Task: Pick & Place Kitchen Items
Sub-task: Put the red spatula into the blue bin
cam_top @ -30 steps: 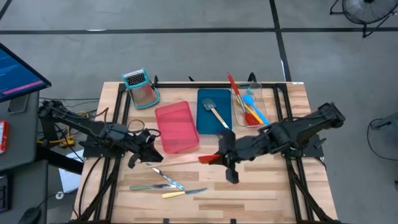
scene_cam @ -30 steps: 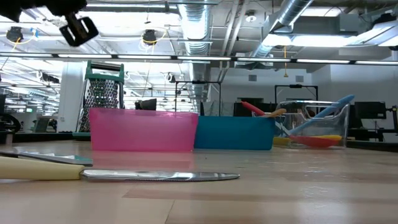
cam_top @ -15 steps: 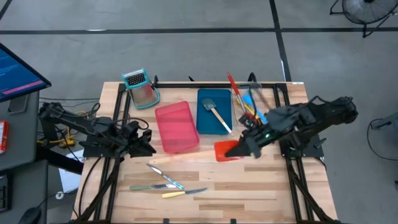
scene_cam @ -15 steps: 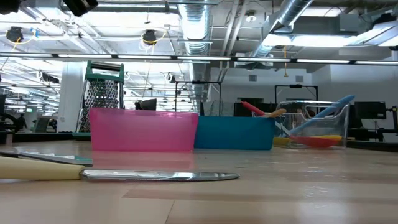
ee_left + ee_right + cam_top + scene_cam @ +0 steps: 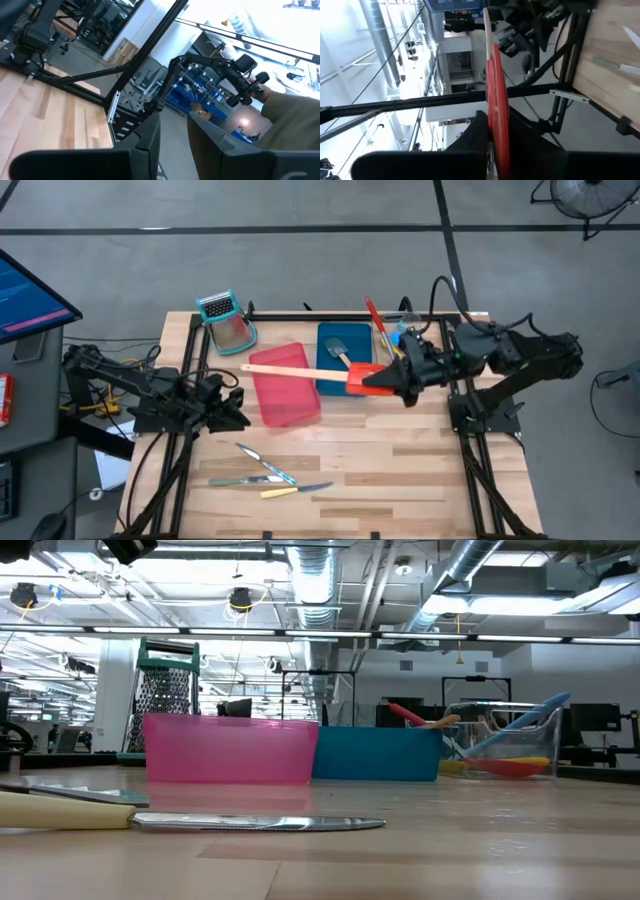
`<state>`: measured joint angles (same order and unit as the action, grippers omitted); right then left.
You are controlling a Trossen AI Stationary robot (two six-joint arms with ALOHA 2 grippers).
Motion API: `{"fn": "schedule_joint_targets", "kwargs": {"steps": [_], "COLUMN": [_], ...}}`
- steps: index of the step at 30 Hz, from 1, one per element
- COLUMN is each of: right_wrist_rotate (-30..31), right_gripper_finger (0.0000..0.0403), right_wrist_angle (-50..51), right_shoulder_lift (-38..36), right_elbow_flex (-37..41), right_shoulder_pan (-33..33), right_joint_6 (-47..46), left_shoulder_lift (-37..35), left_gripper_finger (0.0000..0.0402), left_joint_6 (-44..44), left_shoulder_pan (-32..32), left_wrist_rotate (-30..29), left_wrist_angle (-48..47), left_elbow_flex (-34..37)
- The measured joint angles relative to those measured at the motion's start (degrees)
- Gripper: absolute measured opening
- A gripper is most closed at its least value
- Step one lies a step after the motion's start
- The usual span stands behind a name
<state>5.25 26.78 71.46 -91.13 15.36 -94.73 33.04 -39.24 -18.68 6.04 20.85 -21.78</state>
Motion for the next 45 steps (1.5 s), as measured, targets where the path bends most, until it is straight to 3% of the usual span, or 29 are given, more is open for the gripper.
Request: {"fn": "schedule_joint_targets", "kwargs": {"steps": [11, 20, 25, 30, 36, 45], "right_wrist_rotate": [-0.3, -0.1, -1.2, -7.0, -15.5, -19.2], "right_gripper_finger": [0.0025, 0.0025, 0.0025, 0.0025, 0.0025, 0.0029], "right_wrist_angle": [-8.2, -30.1, -30.3, -27.3, -25.9, -24.3], "right_shoulder_lift": [0.0, -0.3, -1.7, -2.4, -2.5, -3.0], "right_elbow_flex": [0.0, 0.0, 0.0, 0.0, 0.0, 0.0], "right_shoulder_pan": [-4.0, -5.7, -3.9, -0.4, 5.5, 14.3], "right_joint_6": [8.7, 34.4, 41.0, 46.8, 60.3, 71.1], "left_shoulder_lift": [0.0, 0.0, 0.0, 0.0, 0.0, 0.0], "left_gripper_finger": [0.0081, 0.0081, 0.0081, 0.0081, 0.0081, 0.0081], "left_joint_6": [-0.1, -0.1, -0.1, 0.2, 0.2, 2.7], "left_shoulder_pan": [0.0, 0.0, 0.0, 0.0, 0.0, 0.0], "left_wrist_rotate": [-2.8, -7.2, -9.3, -9.6, -9.6, -9.5], "left_wrist_angle": [0.3, 0.3, 0.3, 0.3, 0.3, 0.3], "left_elbow_flex": [0.0, 0.0, 0.0, 0.0, 0.0, 0.0]}}
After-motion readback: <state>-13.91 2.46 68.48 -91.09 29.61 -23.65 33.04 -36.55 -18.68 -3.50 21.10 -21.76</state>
